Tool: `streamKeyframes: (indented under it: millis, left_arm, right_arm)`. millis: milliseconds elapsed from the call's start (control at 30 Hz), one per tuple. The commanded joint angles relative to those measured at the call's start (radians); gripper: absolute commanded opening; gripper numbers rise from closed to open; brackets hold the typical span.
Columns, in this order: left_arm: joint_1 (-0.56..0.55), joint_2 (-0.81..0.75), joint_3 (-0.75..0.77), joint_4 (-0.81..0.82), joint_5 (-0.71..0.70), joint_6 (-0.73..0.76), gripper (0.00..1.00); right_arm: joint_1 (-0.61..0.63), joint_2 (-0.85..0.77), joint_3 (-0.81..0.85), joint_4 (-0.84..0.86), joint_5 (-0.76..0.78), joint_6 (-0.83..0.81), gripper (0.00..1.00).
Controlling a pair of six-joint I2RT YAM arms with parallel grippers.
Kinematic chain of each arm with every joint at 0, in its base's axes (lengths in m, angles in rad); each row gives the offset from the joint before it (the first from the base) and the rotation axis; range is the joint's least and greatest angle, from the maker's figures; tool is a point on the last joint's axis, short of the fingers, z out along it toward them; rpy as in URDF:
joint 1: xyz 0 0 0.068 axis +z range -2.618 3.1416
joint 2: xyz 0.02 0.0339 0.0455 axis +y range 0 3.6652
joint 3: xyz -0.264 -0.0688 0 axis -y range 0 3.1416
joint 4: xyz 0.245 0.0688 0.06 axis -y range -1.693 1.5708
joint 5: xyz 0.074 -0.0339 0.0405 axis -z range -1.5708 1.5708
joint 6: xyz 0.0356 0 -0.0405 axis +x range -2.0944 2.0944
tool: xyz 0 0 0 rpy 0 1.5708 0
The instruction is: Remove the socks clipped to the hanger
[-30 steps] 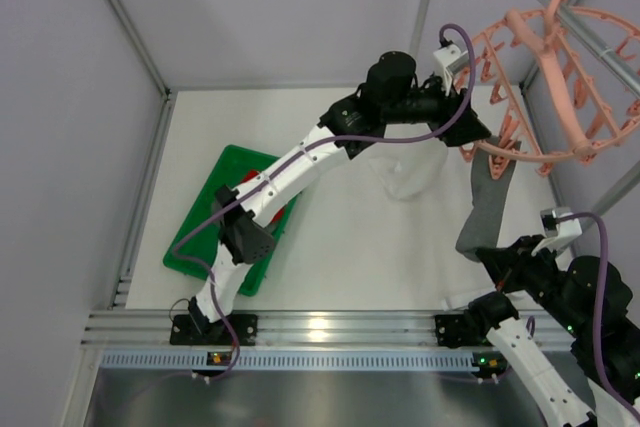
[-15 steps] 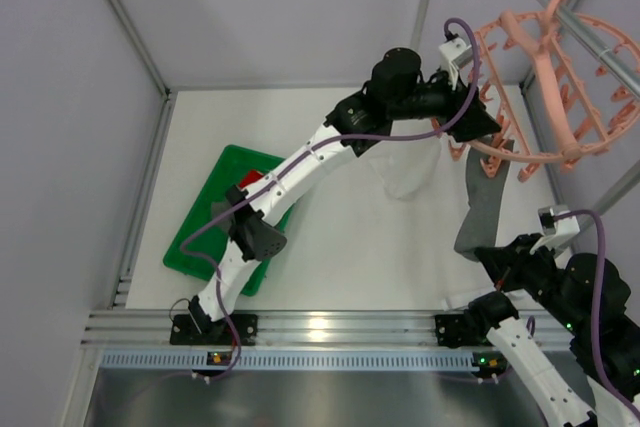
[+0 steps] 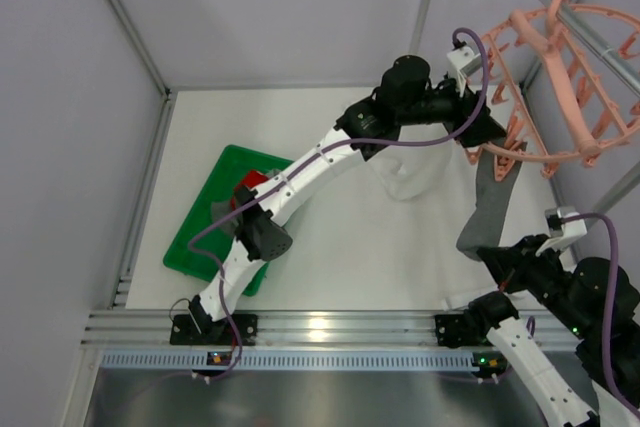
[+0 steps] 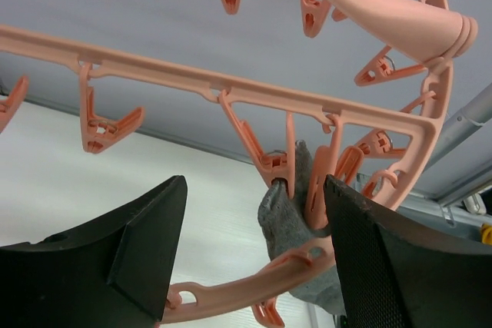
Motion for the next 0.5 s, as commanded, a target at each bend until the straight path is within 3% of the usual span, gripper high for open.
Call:
streamKeyframes:
  millis: [0,467]
  left_arm:
    - [-0.02,0.016,0.023,0.083,-0.021,0.018,0.76]
    - [-0.049,0.051,0.017,0.198,-0.034,-0.029,0.76]
  right_arm:
    - [0.011,0.019,0.037,0.004,-0.019,0.002,0.0]
    - [0.011,0.007,0.063,-0.033,-0.012,-0.001,0.0]
